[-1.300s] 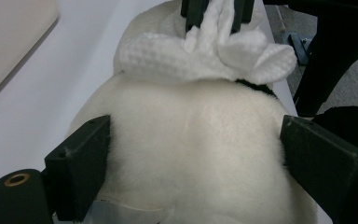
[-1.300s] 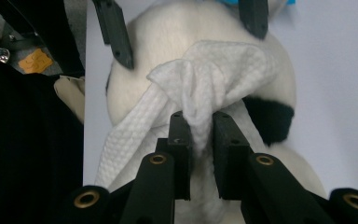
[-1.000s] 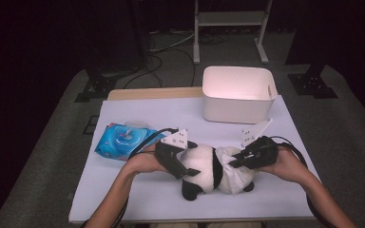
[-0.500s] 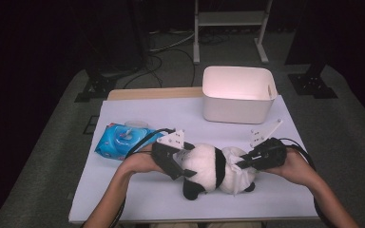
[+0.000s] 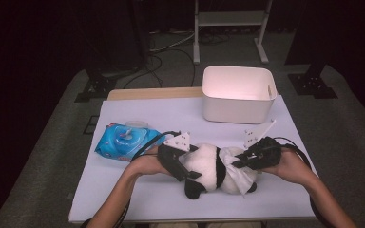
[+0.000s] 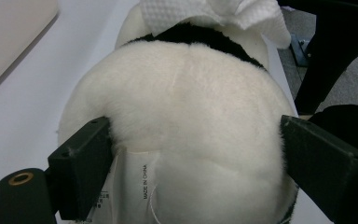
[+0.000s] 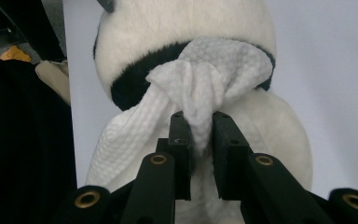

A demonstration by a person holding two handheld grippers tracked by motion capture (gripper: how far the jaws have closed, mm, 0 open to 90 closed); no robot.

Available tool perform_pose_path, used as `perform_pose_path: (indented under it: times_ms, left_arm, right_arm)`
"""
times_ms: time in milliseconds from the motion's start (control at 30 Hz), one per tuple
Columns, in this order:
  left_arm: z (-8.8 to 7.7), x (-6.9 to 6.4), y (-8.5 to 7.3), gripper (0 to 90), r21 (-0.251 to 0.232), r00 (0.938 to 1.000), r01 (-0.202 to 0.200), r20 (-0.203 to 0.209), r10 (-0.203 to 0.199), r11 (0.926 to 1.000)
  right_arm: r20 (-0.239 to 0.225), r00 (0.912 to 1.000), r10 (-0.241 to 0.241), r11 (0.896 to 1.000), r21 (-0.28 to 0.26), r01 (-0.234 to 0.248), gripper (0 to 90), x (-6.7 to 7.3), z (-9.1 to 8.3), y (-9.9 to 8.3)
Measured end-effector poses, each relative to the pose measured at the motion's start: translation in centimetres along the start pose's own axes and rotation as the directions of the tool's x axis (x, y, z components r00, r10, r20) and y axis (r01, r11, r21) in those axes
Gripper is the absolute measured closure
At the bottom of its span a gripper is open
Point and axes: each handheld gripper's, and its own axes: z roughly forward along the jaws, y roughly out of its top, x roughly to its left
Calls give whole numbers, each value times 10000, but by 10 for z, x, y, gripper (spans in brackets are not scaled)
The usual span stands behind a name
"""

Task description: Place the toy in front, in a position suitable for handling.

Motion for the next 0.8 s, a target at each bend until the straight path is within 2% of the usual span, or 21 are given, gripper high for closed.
perform_pose_path:
  times_ms: [333,500,633,800]
  left_arm:
    - [10,-6,7,127,-47,9997,-231,35,231,9997]
    - [11,-6,6,126,-91,9998,-198,22,198,9998]
    - [7,-4,5,124,-39,9996,-296,16,296,9996]
    - [-1,-2,3,121,39,9995,-323,-6,323,9995]
  right_arm:
    - [-291,9983,-505,9987,-116,501,782,3,12,21]
    - [-365,9963,-777,9968,-215,769,783,6,17,32]
    - [-363,9968,-711,9973,-208,704,783,6,15,31]
    - [-159,9988,-467,9988,160,469,782,7,8,20]
